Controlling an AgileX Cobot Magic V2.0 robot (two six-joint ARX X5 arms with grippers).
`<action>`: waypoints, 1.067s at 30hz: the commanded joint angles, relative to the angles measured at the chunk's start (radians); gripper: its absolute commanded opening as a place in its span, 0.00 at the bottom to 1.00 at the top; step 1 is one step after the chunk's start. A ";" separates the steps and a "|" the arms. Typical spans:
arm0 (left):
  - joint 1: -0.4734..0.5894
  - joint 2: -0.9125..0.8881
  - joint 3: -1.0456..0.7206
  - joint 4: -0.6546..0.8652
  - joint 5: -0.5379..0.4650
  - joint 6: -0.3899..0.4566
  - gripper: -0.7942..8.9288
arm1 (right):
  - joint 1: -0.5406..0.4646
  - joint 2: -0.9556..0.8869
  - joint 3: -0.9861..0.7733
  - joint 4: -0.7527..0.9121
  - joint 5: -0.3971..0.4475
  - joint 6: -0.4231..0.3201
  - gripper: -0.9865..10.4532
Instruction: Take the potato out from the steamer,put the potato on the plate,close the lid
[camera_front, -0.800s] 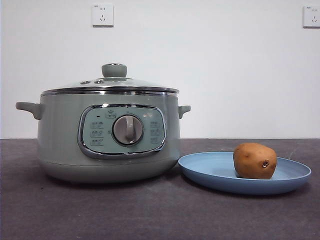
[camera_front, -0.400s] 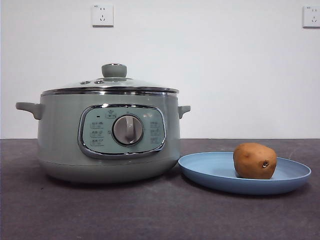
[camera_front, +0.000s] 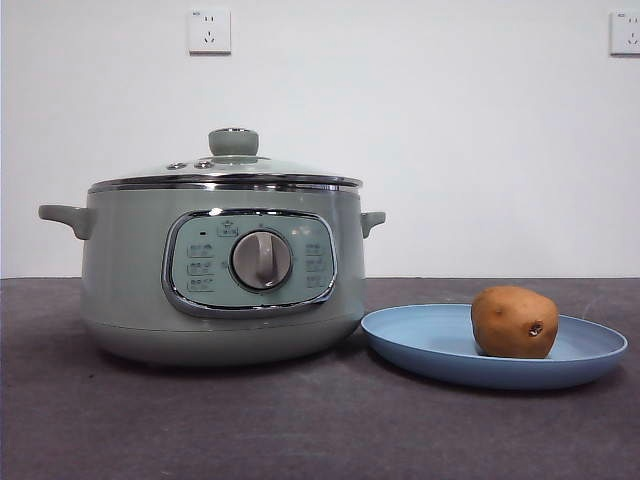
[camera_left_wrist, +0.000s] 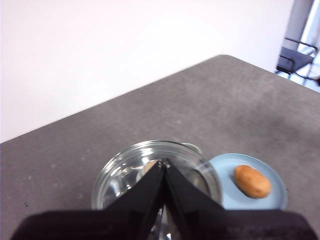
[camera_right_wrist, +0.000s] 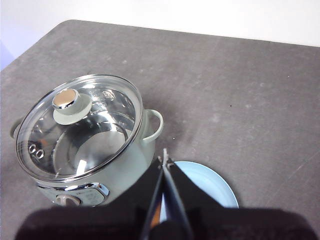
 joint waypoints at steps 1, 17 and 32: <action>0.021 -0.080 -0.201 0.121 -0.001 -0.019 0.08 | 0.002 -0.003 0.004 0.004 0.003 0.006 0.09; 0.171 -0.632 -1.073 0.594 -0.003 -0.186 0.08 | 0.002 -0.003 0.004 0.004 0.002 0.006 0.09; 0.250 -0.824 -1.378 0.766 -0.022 -0.243 0.08 | 0.002 -0.003 0.004 0.004 0.003 0.006 0.09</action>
